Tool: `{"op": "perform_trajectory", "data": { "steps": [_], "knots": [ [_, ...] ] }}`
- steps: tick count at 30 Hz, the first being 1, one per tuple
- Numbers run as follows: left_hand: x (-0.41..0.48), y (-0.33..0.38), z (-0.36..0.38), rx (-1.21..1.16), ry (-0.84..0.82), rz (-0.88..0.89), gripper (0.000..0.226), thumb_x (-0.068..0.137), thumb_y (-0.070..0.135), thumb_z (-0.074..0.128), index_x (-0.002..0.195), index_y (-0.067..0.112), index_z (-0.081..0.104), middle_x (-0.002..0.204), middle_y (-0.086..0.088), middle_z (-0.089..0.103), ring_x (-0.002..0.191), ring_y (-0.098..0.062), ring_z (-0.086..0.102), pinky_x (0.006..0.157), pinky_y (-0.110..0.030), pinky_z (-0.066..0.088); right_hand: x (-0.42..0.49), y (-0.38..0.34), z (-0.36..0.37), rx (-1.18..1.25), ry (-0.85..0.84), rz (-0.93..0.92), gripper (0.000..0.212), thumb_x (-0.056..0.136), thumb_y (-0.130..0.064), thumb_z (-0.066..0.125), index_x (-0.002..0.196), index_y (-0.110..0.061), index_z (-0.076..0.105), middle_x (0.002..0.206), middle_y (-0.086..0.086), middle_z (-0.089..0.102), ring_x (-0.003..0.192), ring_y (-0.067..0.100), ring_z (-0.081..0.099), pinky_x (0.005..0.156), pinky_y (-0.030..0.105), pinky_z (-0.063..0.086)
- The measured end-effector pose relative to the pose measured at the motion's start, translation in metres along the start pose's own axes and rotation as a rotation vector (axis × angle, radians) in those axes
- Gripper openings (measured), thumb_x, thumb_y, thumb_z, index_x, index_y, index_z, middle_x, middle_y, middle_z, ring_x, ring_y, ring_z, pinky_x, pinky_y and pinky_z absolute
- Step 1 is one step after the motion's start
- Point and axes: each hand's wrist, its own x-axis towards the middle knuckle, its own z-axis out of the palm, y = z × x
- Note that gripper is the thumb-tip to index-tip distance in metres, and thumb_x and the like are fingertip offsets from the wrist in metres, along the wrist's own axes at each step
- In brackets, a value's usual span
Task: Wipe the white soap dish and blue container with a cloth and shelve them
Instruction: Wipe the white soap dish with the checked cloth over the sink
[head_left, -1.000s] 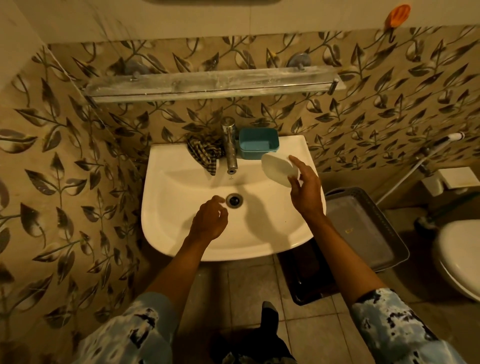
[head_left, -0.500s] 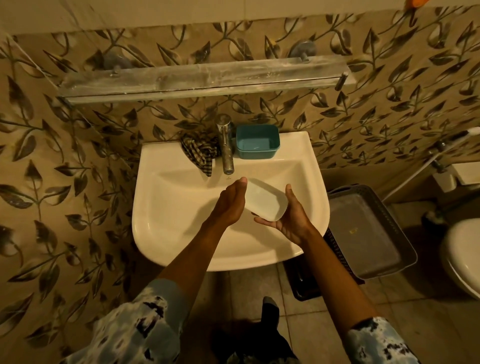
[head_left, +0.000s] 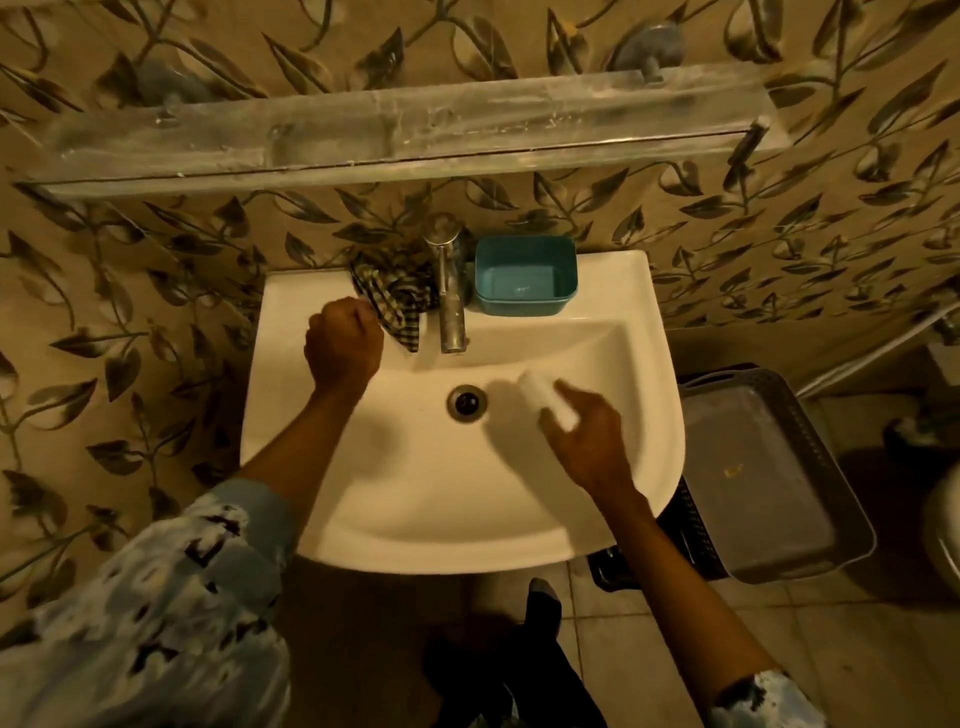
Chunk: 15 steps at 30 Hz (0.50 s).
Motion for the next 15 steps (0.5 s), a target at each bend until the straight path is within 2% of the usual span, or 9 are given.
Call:
{"op": "perform_trajectory", "data": {
  "steps": [2,3,4,6,8,9,13,15],
  "knots": [
    [0.011,0.015,0.003,0.073,-0.051,0.082,0.029,0.091,0.026,0.047,0.109,0.007,0.059,0.108,-0.021,0.062,0.100,-0.037,0.058,0.084,-0.043,0.050,0.003,0.004,0.002,-0.097,-0.084,0.088,0.054,0.087,-0.038,0.062,0.130,-0.006,0.057,0.119,0.018,0.066,0.106,0.030,0.063,0.096,0.028,0.043],
    [0.016,0.021,0.007,0.107,-0.104,0.114,0.033,0.088,0.022,0.053,0.118,0.009,0.054,0.118,-0.020,0.057,0.109,-0.037,0.054,0.090,-0.045,0.048,0.007,0.006,0.001,-0.038,-0.070,0.162,0.052,0.088,-0.039,0.060,0.129,-0.008,0.058,0.118,0.018,0.067,0.104,0.030,0.063,0.097,0.028,0.044],
    [0.021,0.026,0.012,0.141,-0.154,0.131,0.044,0.084,0.020,0.059,0.125,0.011,0.048,0.126,-0.020,0.051,0.116,-0.038,0.049,0.095,-0.048,0.044,0.011,0.005,-0.002,0.073,-0.042,0.241,0.045,0.090,-0.036,0.057,0.127,-0.011,0.060,0.120,0.016,0.066,0.104,0.030,0.063,0.098,0.034,0.047],
    [0.029,0.028,0.021,0.202,-0.227,0.078,0.063,0.081,0.025,0.066,0.135,0.012,0.036,0.133,-0.022,0.045,0.121,-0.042,0.043,0.101,-0.051,0.039,0.023,-0.003,-0.007,0.394,-0.038,0.484,0.030,0.093,-0.028,0.053,0.115,-0.014,0.065,0.122,0.013,0.061,0.103,0.031,0.059,0.089,0.046,0.055],
    [0.034,0.031,0.032,0.176,-0.246,-0.030,0.071,0.083,0.031,0.065,0.140,0.011,0.029,0.132,-0.024,0.047,0.122,-0.043,0.045,0.102,-0.052,0.036,0.026,-0.010,-0.012,0.768,-0.123,0.749,0.020,0.091,-0.028,0.051,0.104,-0.017,0.061,0.114,0.013,0.055,0.102,0.035,0.057,0.086,0.048,0.055],
    [0.036,0.032,0.036,0.120,-0.227,-0.084,0.072,0.083,0.033,0.065,0.140,0.010,0.029,0.131,-0.023,0.050,0.122,-0.043,0.046,0.103,-0.051,0.036,0.025,-0.011,-0.014,0.895,-0.189,0.828,0.021,0.089,-0.030,0.050,0.103,-0.017,0.057,0.110,0.014,0.055,0.100,0.037,0.058,0.085,0.047,0.052],
    [0.044,0.039,0.047,-0.085,-0.105,-0.263,0.076,0.079,0.030,0.069,0.141,0.010,0.029,0.136,-0.017,0.050,0.126,-0.037,0.046,0.107,-0.047,0.033,0.022,-0.010,-0.017,1.152,-0.393,0.872,0.048,0.076,-0.036,0.050,0.118,-0.012,0.054,0.111,0.019,0.059,0.093,0.038,0.061,0.068,0.034,0.048],
    [0.052,0.035,0.049,-0.215,-0.118,-0.375,0.083,0.077,0.029,0.073,0.142,0.006,0.026,0.140,-0.016,0.047,0.128,-0.034,0.045,0.108,-0.041,0.036,0.021,-0.008,-0.015,1.233,-0.452,0.868,0.048,0.076,-0.035,0.048,0.117,-0.010,0.055,0.112,0.021,0.059,0.095,0.039,0.060,0.066,0.034,0.050]
  ]
}}
